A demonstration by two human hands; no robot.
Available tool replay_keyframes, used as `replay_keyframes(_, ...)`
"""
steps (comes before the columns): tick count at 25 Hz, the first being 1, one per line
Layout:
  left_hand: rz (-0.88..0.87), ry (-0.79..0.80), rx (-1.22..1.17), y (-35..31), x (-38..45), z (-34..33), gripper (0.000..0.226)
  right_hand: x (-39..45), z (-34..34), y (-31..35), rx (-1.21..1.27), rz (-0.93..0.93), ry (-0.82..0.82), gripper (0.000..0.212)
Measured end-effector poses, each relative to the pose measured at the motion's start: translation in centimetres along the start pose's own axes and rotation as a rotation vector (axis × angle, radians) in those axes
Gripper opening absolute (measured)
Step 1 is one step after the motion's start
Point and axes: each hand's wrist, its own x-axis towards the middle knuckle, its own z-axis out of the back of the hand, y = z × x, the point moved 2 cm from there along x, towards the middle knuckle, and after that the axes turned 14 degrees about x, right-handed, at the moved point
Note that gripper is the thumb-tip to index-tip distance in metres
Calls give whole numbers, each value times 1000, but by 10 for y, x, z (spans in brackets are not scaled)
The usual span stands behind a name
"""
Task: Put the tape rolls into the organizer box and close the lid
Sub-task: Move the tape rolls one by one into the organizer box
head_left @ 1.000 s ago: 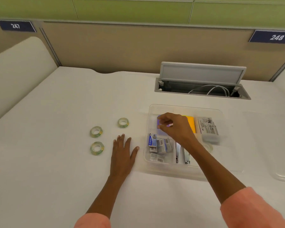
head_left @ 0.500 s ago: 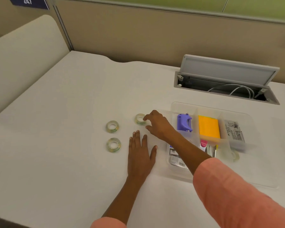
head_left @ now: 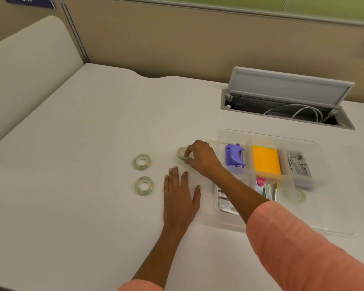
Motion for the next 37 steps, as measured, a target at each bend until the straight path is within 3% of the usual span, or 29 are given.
replay_keyframes(7,-40,1,-29,1,-3,4,55,-56,81,-21,342,-51,-210,25)
replay_keyframes(12,-46,-1,-14,-1,-3,6,52,-128,173,-88,295,-105,-417,20)
replay_keyframes(16,-53,6,-28,-4,-3,10,58,-182,212,-141,176,-197,-484,21)
replay_keyframes(25,-122,25,-174,-32,6,19,62,-205,184,-173,-321,-222,-313,18)
replay_keyframes(37,-188,69,-17,-35,5,6,56,-197,172,-189,-501,-242,-363,16)
